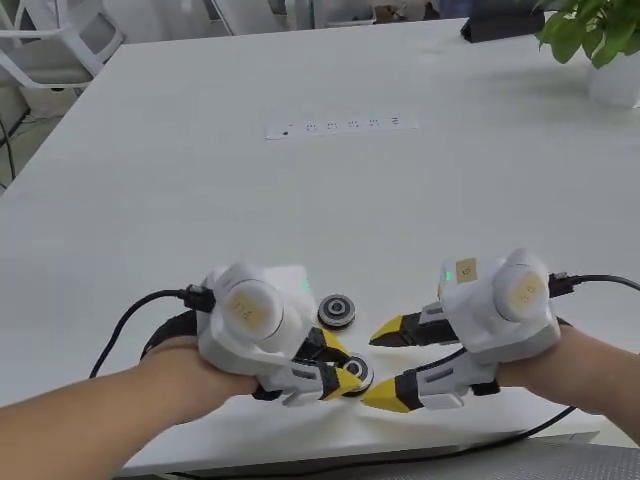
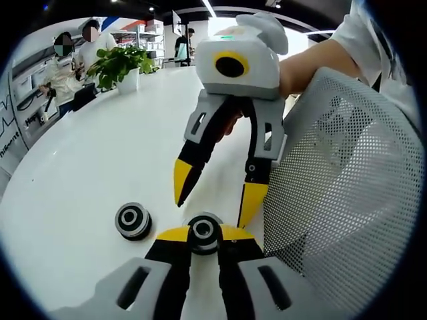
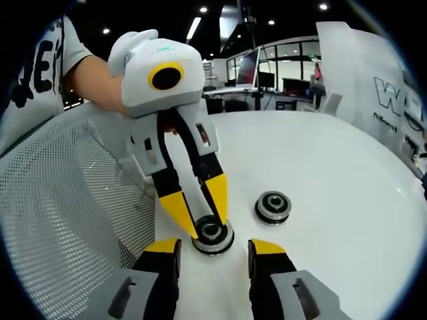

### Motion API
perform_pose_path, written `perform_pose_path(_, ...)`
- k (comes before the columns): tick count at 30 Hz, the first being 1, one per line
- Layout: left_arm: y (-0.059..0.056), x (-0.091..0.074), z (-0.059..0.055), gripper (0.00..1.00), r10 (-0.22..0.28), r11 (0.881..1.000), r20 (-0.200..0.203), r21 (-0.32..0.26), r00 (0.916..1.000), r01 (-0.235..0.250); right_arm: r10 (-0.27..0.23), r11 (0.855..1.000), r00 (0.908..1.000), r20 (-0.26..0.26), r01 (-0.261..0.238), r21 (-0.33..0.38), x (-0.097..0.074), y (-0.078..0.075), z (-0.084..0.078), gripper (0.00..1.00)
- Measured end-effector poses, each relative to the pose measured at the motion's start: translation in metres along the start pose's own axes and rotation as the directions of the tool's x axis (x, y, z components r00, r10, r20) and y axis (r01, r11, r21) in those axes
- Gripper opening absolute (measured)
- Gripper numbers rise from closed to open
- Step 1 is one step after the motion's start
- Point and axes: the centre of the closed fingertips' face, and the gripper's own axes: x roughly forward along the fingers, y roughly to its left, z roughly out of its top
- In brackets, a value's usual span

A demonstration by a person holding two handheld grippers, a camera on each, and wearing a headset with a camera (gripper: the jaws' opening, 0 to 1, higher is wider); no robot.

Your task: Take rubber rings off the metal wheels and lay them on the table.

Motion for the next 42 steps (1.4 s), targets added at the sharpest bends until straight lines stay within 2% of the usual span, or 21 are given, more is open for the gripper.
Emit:
perform_pose_path(2, 0.0, 0.0, 0.0, 0.09, 0.003, 1.0, 0.001, 0.001, 1.0, -0.003, -0.006, 0.999, 0.9997, -0.024, 0.004, -0.052, 0.001, 0.0, -0.002, 0.35)
perform_pose_path(3, 0.0, 0.0, 0.0, 0.09, 0.005, 1.0, 0.002, -0.001, 1.0, -0.005, 0.0, 0.999, 0.9995, -0.032, -0.002, -0.053, 0.003, 0.002, -0.004, 0.35)
perform_pose_path(6, 0.002, 0.001, 0.0, 0.07, 0.01, 1.0, 0.005, -0.021, 0.9999, -0.01, 0.015, 0.999, 0.9995, -0.028, -0.016, -0.033, 0.006, 0.002, -0.005, 0.34)
perform_pose_path(7, 0.002, 0.001, -0.001, 0.07, 0.009, 1.0, 0.001, 0.005, 1.0, -0.009, 0.017, 1.0, 0.9995, -0.027, -0.018, -0.026, 0.006, 0.002, -0.005, 0.33)
perform_pose_path(12, 0.002, 0.002, -0.001, 0.07, 0.014, 1.0, 0.003, -0.002, 0.9999, -0.014, 0.01, 1.0, 0.9999, 0.002, -0.01, 0.003, 0.007, 0.0, -0.001, 0.32)
perform_pose_path(23, 0.003, 0.002, 0.0, 0.07, 0.022, 1.0, 0.01, -0.008, 0.9997, -0.022, 0.008, 1.0, 0.9999, -0.008, -0.008, 0.027, 0.011, -0.001, -0.006, 0.27)
perform_pose_path(36, 0.003, 0.002, 0.001, 0.07, 0.034, 0.999, 0.017, -0.009, 0.9993, -0.034, -0.016, 1.0, 0.9993, -0.033, 0.016, -0.012, 0.005, 0.001, -0.01, 0.19)
perform_pose_path(42, 0.002, 0.002, 0.001, 0.07, 0.036, 0.999, 0.019, -0.008, 0.9992, -0.036, -0.016, 1.0, 0.9993, -0.033, 0.017, 0.006, 0.002, 0.0, -0.012, 0.15)
